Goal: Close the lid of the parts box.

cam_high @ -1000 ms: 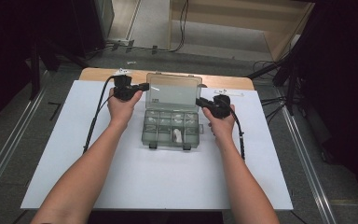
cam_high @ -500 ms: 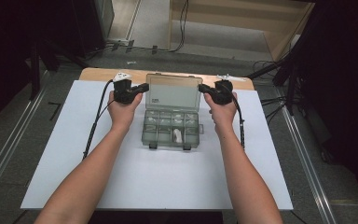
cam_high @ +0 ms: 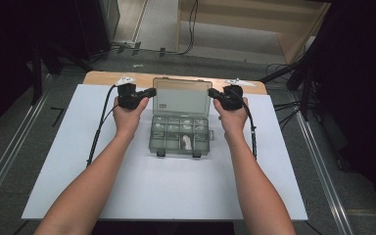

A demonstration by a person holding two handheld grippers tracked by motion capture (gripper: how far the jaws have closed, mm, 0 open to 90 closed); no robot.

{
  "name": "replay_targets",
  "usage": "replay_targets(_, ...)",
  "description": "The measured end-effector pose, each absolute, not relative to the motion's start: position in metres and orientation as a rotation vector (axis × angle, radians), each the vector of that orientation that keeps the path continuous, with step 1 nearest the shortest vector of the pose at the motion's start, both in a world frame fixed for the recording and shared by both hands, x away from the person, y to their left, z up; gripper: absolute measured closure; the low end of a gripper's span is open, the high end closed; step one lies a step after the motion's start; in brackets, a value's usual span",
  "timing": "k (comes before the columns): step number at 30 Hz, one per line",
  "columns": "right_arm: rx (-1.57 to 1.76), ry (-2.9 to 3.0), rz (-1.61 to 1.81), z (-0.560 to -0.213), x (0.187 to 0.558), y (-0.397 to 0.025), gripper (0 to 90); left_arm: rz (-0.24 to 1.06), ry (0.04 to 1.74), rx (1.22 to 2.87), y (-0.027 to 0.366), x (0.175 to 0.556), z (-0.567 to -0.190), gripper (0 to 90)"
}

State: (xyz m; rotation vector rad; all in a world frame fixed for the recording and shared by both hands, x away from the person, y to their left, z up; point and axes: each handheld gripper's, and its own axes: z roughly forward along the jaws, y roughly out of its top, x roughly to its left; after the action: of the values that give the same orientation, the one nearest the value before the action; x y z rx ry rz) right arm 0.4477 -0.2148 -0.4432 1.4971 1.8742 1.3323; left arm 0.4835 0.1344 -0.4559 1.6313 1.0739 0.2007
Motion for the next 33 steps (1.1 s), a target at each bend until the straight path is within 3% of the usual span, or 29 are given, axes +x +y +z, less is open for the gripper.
replay_targets(3, 1.484, 1.874, 1.334, -0.443, 0.445, -0.215, 82.8, 0.200, 1.062, 1.639, 0.137, 0.483, -0.453, 69.3)
replay_targets(6, 1.472, 1.870, 1.337, -0.442, 0.443, -0.215, 82.8, 0.180, 1.039, 1.640, 0.139, 0.482, -0.447, 67.8)
replay_targets(14, 1.424, 1.858, 1.345, -0.444, 0.435, -0.216, 82.7, 0.137, 1.024, 1.651, 0.142, 0.481, -0.425, 75.9)
replay_targets(22, 1.388, 1.848, 1.334, -0.445, 0.429, -0.214, 82.5, 0.108, 1.053, 1.664, 0.148, 0.491, -0.425, 89.3)
replay_targets(33, 1.318, 1.849, 1.346, -0.446, 0.422, -0.216, 82.5, 0.024, 1.112, 1.659, 0.146, 0.513, -0.434, 89.7)
